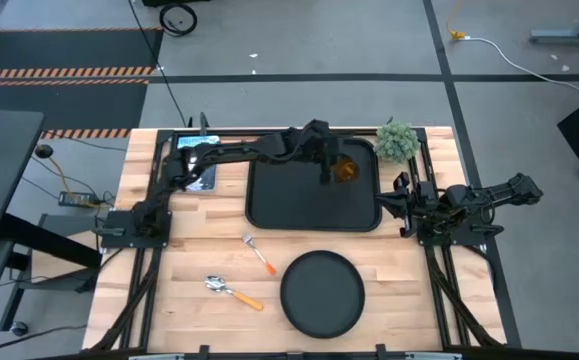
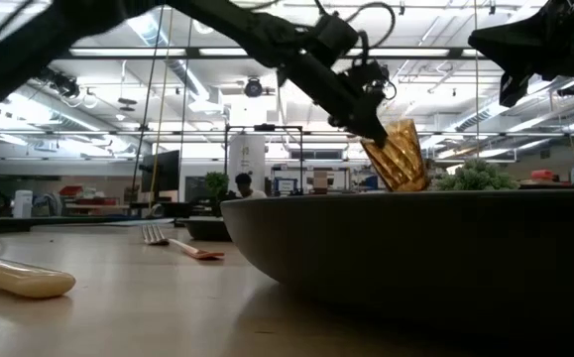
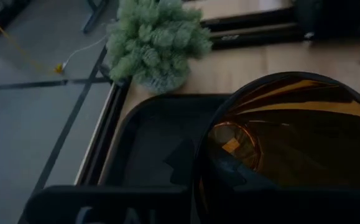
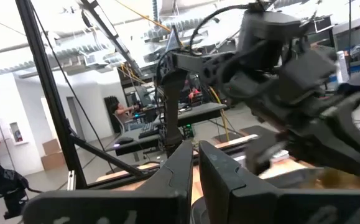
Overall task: Pick and place plate/cup/fork/spoon on tray
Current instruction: Put the orange glass on the black tray
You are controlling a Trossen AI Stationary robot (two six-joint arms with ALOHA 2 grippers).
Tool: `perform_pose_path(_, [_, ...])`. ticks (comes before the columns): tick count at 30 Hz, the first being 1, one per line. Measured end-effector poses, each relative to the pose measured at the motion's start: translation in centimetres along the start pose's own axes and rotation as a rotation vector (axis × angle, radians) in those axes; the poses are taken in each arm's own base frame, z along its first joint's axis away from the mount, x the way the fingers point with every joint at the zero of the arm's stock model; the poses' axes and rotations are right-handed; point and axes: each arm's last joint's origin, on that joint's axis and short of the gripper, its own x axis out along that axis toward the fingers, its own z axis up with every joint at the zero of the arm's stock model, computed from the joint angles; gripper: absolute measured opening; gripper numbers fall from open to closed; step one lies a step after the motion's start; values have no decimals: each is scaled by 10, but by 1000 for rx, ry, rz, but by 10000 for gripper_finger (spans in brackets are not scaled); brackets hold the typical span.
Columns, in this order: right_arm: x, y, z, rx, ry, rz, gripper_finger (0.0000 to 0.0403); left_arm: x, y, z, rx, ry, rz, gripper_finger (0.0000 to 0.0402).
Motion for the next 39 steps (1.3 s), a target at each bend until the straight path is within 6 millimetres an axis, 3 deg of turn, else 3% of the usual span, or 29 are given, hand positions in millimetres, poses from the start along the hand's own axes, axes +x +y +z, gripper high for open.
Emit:
perform_pose_path(8, [0,0,0,0,0,-2,34,22,23,-5,-49,104,9,25])
perform_pose_path(27, [0,0,0,0,0,-2,34,20,28,-21,-60,256,-19,26])
perform_pose_path(39, [0,0,0,0,0,-2,34,18,23,-20,-53,266,-31,104])
